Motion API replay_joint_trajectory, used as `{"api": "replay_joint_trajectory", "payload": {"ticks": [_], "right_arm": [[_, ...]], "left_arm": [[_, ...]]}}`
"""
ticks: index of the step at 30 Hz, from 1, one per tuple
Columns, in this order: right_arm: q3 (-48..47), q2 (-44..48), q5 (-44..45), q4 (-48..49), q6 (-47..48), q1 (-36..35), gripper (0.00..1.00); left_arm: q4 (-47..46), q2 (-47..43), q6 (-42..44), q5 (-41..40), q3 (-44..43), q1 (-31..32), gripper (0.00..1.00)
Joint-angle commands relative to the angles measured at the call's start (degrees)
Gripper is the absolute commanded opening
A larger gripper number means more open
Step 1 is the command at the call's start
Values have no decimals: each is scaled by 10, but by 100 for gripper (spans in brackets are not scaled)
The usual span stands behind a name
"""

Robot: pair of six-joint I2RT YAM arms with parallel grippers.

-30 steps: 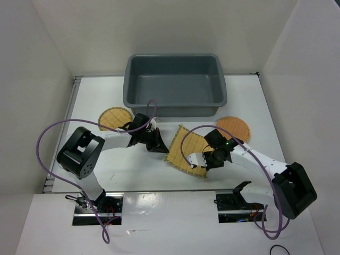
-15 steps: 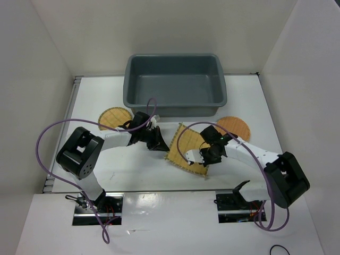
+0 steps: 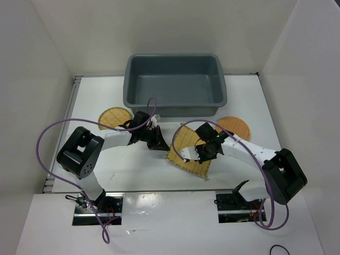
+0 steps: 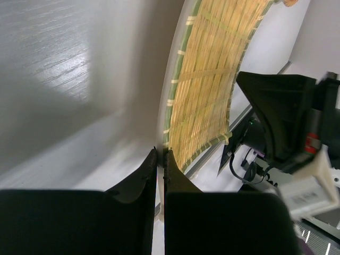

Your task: Place the mixed dishes into the plastic bin

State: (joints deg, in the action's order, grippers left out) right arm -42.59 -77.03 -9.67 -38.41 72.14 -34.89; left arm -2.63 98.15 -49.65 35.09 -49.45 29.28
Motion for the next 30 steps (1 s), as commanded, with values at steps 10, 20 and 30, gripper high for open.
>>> {"api": "replay_joint_trajectory", "payload": {"ticks": [10, 20, 30], "right_arm": [[26, -23, 40, 3, 31, -5, 0], [46, -110, 91, 33, 58, -5, 0], [38, -129, 85, 50, 64, -5, 0]], "left_arm": [[-15, -16, 8, 26, -23, -3, 0], [-4, -45, 3, 26, -23, -3, 0], [-70, -37, -21, 60, -6, -3, 10]]}}
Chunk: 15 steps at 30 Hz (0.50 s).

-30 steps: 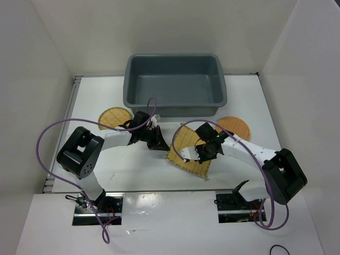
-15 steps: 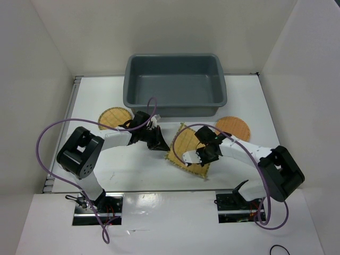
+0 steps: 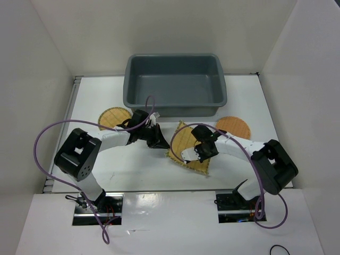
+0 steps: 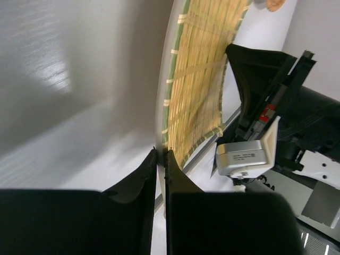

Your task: Place the mixed dishes into the plastic bin

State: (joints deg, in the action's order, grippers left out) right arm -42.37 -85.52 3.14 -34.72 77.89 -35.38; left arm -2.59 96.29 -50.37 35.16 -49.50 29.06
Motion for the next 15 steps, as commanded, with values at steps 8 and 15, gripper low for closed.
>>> {"api": "replay_joint_trajectory", "payload": {"ticks": [8, 15], "right_arm": [[41, -44, -43, 13, 7, 0, 0], [41, -44, -48, 13, 7, 0, 0]], "left_arm": [[-136, 37, -39, 102, -17, -1, 32], [-175, 69, -56, 120, -34, 17, 63]]}}
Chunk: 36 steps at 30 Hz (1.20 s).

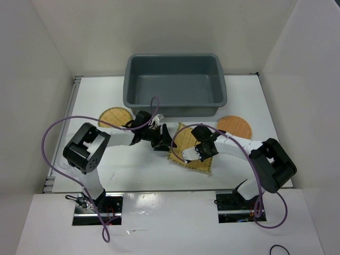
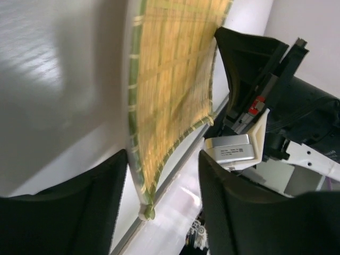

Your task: Place the mixed dishes into the plastic bin

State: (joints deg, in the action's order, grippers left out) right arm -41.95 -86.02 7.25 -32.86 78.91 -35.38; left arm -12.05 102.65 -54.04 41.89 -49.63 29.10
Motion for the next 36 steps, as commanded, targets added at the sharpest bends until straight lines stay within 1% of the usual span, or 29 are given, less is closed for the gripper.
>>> {"api": "replay_joint_trajectory", "payload": {"ticks": [1, 2, 3, 9, 13, 16, 17, 18, 20, 24, 25, 27, 28, 30, 31, 32, 33, 34, 35, 36], "right_arm": [[37, -39, -89, -5, -3, 0, 0], [37, -39, -89, -5, -3, 0, 0], [37, -39, -89, -5, -3, 0, 0], [37, -39, -89, -5, -3, 0, 0], [37, -39, -89, -5, -3, 0, 0], [37, -39, -89, 0, -3, 0, 0], [37, -34, -89, 0, -3, 0, 0], [37, -34, -89, 0, -9, 0, 0], [37, -28, -89, 0, -15, 0, 0], [14, -6, -106, -14, -45, 0, 0], [-11, 11, -113, -21, -73, 0, 0], [-40, 33, -139, -56, -96, 0, 0], [-71, 46, -151, -72, -116, 0, 0], [-100, 101, -191, -106, -141, 13, 0], [-124, 126, -204, -106, -181, 18, 0], [-133, 184, -216, -97, -213, 23, 0], [-133, 216, -217, -77, -253, 29, 0], [-128, 251, -204, -50, -355, 34, 1], [-116, 323, -157, -3, -404, 34, 11], [-84, 359, -139, 8, -439, 34, 25]], "left_arm": [[-96, 5, -19, 58, -33, 23, 66], [-101, 11, -25, 64, -38, 28, 70], [-111, 17, -30, 64, -38, 28, 71], [-153, 38, -49, 82, -57, 57, 71], [-160, 49, -56, 87, -64, 71, 64], [-160, 49, -56, 87, -70, 77, 43], [-160, 49, -62, 87, -70, 77, 32], [-153, 49, -62, 82, -70, 77, 14], [-147, 49, -62, 82, -70, 77, 1], [-105, 43, -47, 64, -75, 77, 0], [-84, 36, -41, 64, -82, 77, 0], [-70, 21, -35, 64, -87, 77, 0], [-64, 13, -35, 64, -87, 77, 0], [-36, -11, -35, 58, -93, 77, 0], [-3, -20, -23, 58, -112, 77, 0], [17, -37, -17, 53, -123, 77, 0], [49, -46, -12, 53, -133, 77, 0], [61, -62, -5, 48, -150, 77, 0], [69, -69, -5, 48, -158, 77, 0], [77, -76, -5, 48, -166, 77, 0]]}}
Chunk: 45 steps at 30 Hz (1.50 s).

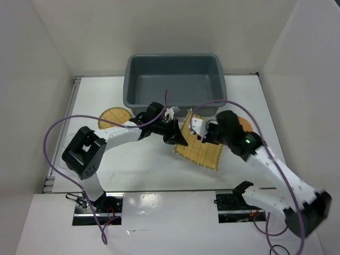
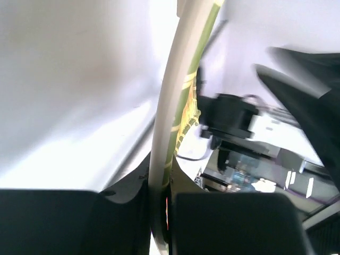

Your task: Place the mixed dishes into the plastic bin

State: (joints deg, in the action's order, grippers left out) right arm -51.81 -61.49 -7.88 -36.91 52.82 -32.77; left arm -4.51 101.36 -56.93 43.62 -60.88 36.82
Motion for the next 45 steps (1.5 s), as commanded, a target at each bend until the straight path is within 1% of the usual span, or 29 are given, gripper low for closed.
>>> {"api": "replay_joint_trajectory", "payload": {"ticks": [1, 2, 3, 4, 5, 6, 7, 9, 10, 11, 12, 13, 14, 15, 17, 18, 19, 20, 21, 22, 23, 24, 25, 26, 28, 31, 41, 43, 45], "right_arm": [[33, 147, 27, 48, -201, 8, 43], [49, 207, 43, 53, -232, 8, 81], [78, 235, 92, 54, -248, 8, 94], [89, 260, 126, 60, -266, 8, 99], [107, 306, 161, 68, -297, 8, 99], [115, 328, 228, 86, -307, 13, 99], [120, 348, 249, 93, -313, 21, 99], [130, 387, 255, 98, -319, 50, 99], [137, 396, 255, 110, -324, 77, 99], [145, 402, 268, 116, -331, 86, 99], [152, 402, 279, 116, -331, 93, 99], [152, 407, 311, 123, -337, 105, 99], [157, 408, 316, 123, -337, 112, 99], [162, 408, 316, 123, -337, 112, 99], [162, 413, 316, 123, -337, 112, 99], [162, 413, 316, 123, -337, 112, 99], [162, 413, 308, 123, -337, 112, 99], [167, 413, 308, 128, -337, 112, 99], [167, 413, 308, 128, -337, 112, 99], [167, 413, 308, 128, -330, 112, 99], [167, 413, 303, 128, -330, 112, 99], [167, 413, 303, 128, -330, 112, 99], [167, 413, 303, 128, -330, 112, 99], [167, 413, 303, 128, -330, 112, 99], [167, 413, 298, 128, -325, 112, 99], [167, 413, 298, 128, -325, 112, 99], [173, 402, 279, 128, -319, 112, 99], [173, 402, 279, 128, -319, 112, 99], [173, 397, 279, 128, -319, 112, 99]], "left_arm": [[27, -69, 23, 31, -62, -8, 0], [46, -69, 30, 31, -83, -16, 0], [63, -74, 30, 31, -92, -16, 0], [88, -79, 36, 31, -101, -24, 0], [93, -79, 36, 36, -109, -29, 0], [93, -87, 30, 36, -125, -38, 0], [93, -87, 24, 36, -136, -43, 0], [79, -79, 5, 42, -170, -65, 0], [85, -55, 5, 50, -226, -74, 0], [96, -37, 12, 50, -265, -89, 0], [136, -15, 22, 50, -308, -97, 0], [158, 36, 33, 55, -353, -104, 0], [199, 63, 53, 55, -441, -115, 0], [217, 117, 61, 55, -482, -121, 0], [246, 168, 72, 55, -560, -133, 0], [270, 219, 72, 55, -637, -138, 0], [279, 245, 72, 55, -677, -146, 0], [321, 271, 72, 41, -721, -146, 0], [348, 331, 89, 34, -772, -151, 0], [378, 367, 95, 34, -893, -151, 0], [436, 405, 96, 28, -966, -151, 0], [460, 493, 75, 28, -1050, -151, 0], [478, 545, 49, 28, -1146, -157, 0], [413, 553, 24, 78, -1134, -163, 0], [413, 584, -2, 54, -1186, -163, 0], [405, 611, -21, 45, -1189, -163, 0], [426, 659, -19, -23, -1189, -157, 0], [411, 666, -29, -30, -1189, -157, 7], [405, 673, -48, -35, -1189, -157, 7]]}}
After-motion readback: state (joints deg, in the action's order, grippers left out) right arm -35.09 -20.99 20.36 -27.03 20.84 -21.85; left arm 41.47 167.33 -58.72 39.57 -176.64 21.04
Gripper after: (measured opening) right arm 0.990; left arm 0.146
